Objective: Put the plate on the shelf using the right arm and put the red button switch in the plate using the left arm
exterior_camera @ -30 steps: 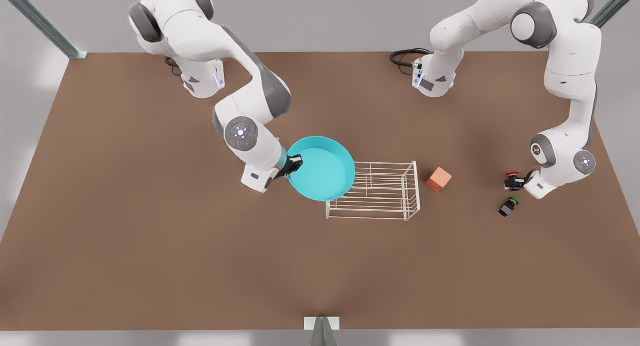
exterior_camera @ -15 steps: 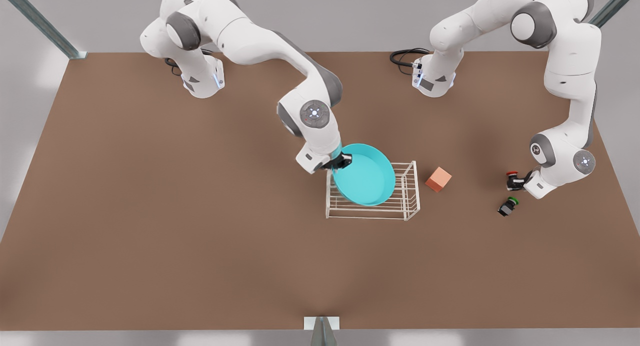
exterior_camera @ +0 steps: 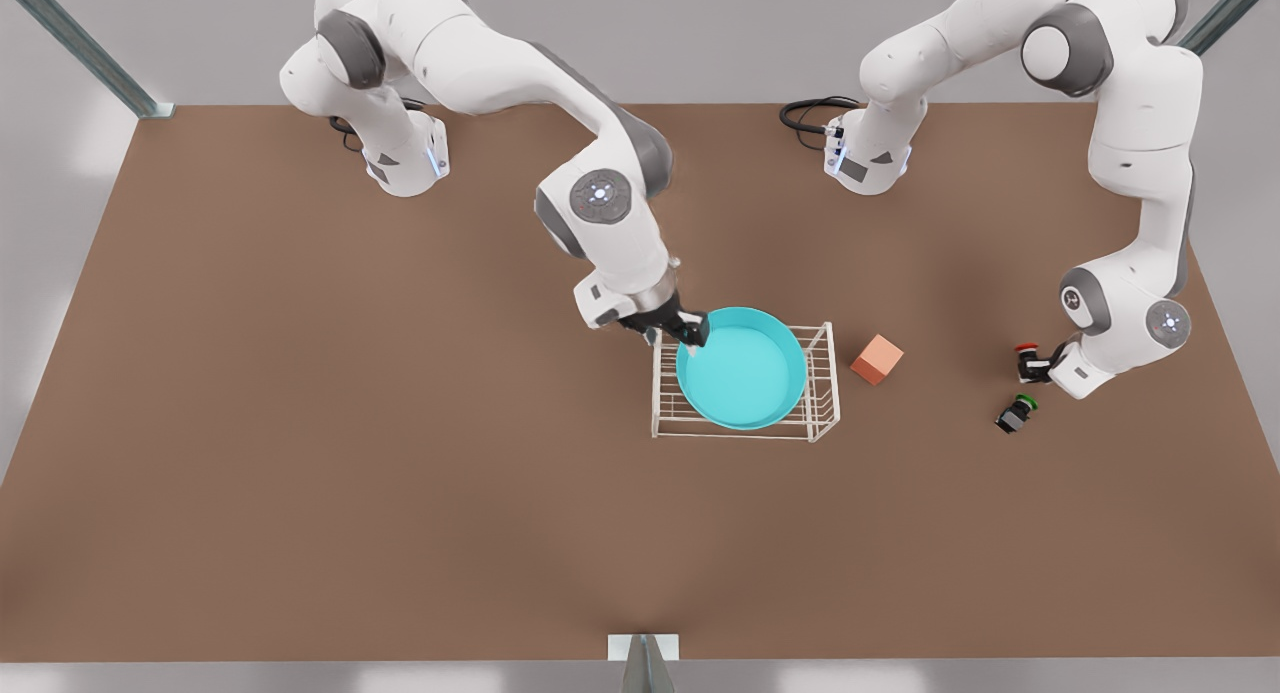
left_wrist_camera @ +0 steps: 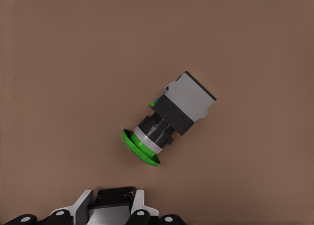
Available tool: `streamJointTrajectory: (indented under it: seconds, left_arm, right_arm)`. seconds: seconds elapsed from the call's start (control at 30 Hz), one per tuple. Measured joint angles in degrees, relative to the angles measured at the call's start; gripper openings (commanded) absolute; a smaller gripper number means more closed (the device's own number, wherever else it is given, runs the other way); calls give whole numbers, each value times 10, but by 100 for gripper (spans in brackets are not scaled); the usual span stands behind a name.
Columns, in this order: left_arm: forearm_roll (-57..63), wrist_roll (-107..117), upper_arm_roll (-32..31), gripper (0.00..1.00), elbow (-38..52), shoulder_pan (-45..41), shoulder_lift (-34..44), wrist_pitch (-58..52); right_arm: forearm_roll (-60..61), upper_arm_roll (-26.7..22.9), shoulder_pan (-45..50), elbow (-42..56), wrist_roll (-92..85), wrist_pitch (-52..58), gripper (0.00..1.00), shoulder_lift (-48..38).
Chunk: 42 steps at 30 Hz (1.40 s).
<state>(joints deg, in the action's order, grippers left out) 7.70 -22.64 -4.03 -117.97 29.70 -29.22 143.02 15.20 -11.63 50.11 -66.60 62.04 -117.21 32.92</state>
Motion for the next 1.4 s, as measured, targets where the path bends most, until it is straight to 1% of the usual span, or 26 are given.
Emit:
streamJointTrajectory:
  seconds: [0.07,0.13,0.2,0.27,0.37,0.43,0.5,0.6,0.67,0.77,1.07,1.13,1.27,1.4]
  left_arm:
    - [0,2,0,42,0,0,1,-1]
    - [1,4,0,42,0,0,7,-3]
    - [0,7,-2,42,1,-1,23,-13]
    - [-1,8,-4,42,1,-2,39,-25]
    - [-3,11,-17,42,3,-4,67,-50]
    - [-4,15,-37,42,5,-5,90,-71]
    - [-4,23,-62,42,8,-5,112,-93]
    - [-5,38,-92,42,22,-6,134,-127]
    - [-5,53,-123,42,50,-8,143,-158]
    - [-6,79,-161,42,68,-9,153,-196]
    - [-5,204,-338,42,126,-14,172,-308]
    - [-6,241,-354,41,146,-42,171,-330]
    - [-9,323,-362,41,185,-120,164,-361]
    - [-15,410,-369,42,227,-164,148,-378]
  right_arm:
    - [16,22,-80,0,-1,41,100,-63]
    - [28,31,-193,0,-28,108,100,-107]
    - [15,33,-311,-16,-80,173,100,-123]
    - [-28,34,-371,-23,-140,225,100,-128]
    - [-75,34,-375,-27,-213,286,100,-109]
    - [-84,31,-389,-25,-254,305,100,-80]
    - [-89,24,-409,-21,-291,315,100,-72]
    - [-91,19,-420,-10,-338,335,100,-90]
    - [-92,16,-420,2,-366,348,100,-102]
    - [-93,13,-433,8,-401,361,100,-104]
    - [-94,14,-438,10,-477,376,100,-105]
    - [-94,14,-437,10,-490,378,100,-105]
    - [-94,14,-438,10,-511,380,100,-105]
    - [-94,14,-439,10,-528,380,100,-105]
